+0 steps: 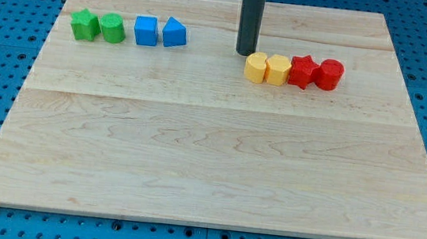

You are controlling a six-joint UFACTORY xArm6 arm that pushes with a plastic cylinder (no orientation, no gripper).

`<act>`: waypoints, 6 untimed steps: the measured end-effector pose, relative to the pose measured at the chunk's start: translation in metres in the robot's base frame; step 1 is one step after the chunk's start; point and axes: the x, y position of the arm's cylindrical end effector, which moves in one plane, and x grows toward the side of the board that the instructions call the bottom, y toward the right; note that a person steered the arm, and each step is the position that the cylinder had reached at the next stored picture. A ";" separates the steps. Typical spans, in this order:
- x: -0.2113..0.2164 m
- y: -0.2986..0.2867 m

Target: Move your arm to the top of the red star

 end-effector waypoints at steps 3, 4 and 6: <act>-0.036 -0.008; -0.053 0.028; -0.052 0.122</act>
